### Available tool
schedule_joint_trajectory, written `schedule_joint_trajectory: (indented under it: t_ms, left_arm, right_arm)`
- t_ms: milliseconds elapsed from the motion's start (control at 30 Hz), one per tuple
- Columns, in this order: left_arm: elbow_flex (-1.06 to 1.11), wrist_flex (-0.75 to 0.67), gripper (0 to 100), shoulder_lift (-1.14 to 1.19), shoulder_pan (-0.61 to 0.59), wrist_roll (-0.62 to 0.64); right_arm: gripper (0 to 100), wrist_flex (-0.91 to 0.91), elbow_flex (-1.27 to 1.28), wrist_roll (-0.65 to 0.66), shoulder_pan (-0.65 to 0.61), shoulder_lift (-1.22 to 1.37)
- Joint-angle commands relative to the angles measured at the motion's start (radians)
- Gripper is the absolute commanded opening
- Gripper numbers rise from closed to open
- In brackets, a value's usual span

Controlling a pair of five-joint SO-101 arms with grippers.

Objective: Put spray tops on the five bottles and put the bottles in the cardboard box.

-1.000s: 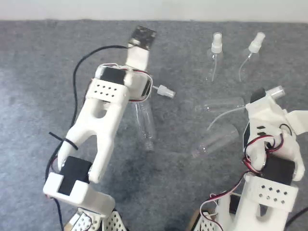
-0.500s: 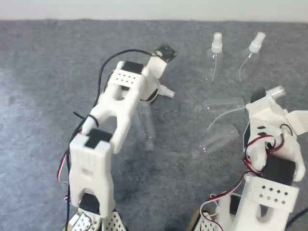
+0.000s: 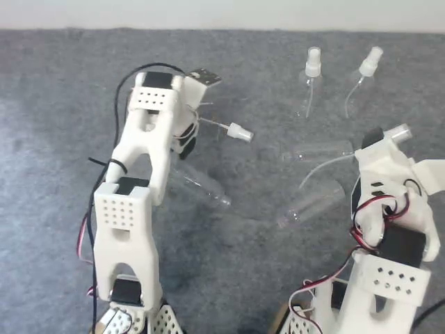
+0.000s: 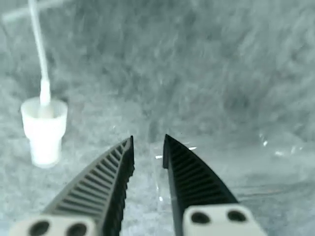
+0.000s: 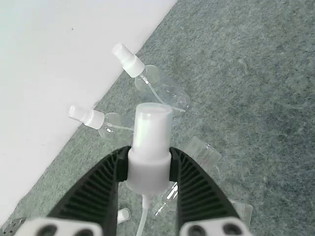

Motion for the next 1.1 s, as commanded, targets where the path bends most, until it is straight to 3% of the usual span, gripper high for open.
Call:
schedule_joint_trajectory:
  t_ms: [0,367,700,900,1067]
  left_arm:
    - [0.047,0.041,5,-0.021,-0.012,-0.048]
    - [0.134,0.041,3,-0.106,-0.11,-0.072]
    - [0.512,-0.035,3,-0.434,-0.087,-0.123]
    - [0.538,-0.038,3,-0.641,-0.097,-0.239]
    - [0.538,-0.017,11,-0.689,-0.084,-0.462]
  right_arm:
    - [0.6,-0.025,-0.012,-0.006,0.005,-0.018]
    - [0.6,-0.025,-0.012,-0.006,0.005,-0.018]
    - [0.6,-0.024,-0.011,-0.003,-0.036,-0.018]
    - [0.6,-0.024,-0.011,-0.003,-0.036,-0.018]
    - [0.6,-0.024,-0.011,-0.003,-0.033,-0.018]
